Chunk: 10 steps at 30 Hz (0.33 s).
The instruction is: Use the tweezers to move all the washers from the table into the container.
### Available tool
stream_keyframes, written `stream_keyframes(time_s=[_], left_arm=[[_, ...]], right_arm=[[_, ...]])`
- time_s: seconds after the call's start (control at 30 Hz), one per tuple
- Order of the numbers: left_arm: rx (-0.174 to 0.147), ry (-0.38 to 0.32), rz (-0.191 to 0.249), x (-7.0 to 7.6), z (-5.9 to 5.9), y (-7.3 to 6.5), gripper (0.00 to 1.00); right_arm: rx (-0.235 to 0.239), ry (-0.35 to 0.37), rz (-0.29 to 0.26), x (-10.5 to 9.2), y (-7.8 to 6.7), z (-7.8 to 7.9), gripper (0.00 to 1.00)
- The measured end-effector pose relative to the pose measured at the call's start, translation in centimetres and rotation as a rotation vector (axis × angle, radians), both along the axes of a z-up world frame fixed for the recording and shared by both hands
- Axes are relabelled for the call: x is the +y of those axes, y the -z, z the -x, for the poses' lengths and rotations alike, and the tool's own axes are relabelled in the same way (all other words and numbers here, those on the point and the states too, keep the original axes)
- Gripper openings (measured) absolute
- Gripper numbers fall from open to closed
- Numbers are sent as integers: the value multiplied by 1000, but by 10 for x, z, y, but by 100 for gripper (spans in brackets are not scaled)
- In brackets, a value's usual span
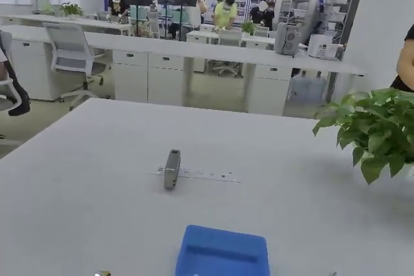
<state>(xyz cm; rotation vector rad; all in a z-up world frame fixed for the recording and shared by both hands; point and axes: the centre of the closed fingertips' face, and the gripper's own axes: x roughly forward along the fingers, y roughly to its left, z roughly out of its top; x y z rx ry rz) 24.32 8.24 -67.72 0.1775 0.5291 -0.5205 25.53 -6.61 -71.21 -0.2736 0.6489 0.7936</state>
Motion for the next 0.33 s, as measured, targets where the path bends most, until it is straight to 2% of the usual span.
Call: stream_keyframes(time_s=[0.1, 0.17, 0.23, 0.33], left_arm=[[-17, -6, 18, 2, 0, -8, 99], [-17, -7, 34, 3, 0, -9, 99], [-14, -20, 50, 6, 0, -9, 99], [-10, -22, 57, 8, 0, -9, 99]], right_arm=[[-9, 58, -50, -9, -10, 5, 54], [-7, 79, -56, -16, -14, 9, 59], [-25, 102, -58, -23, -18, 11, 63], [-30, 136, -75, -33, -20, 12, 67]])
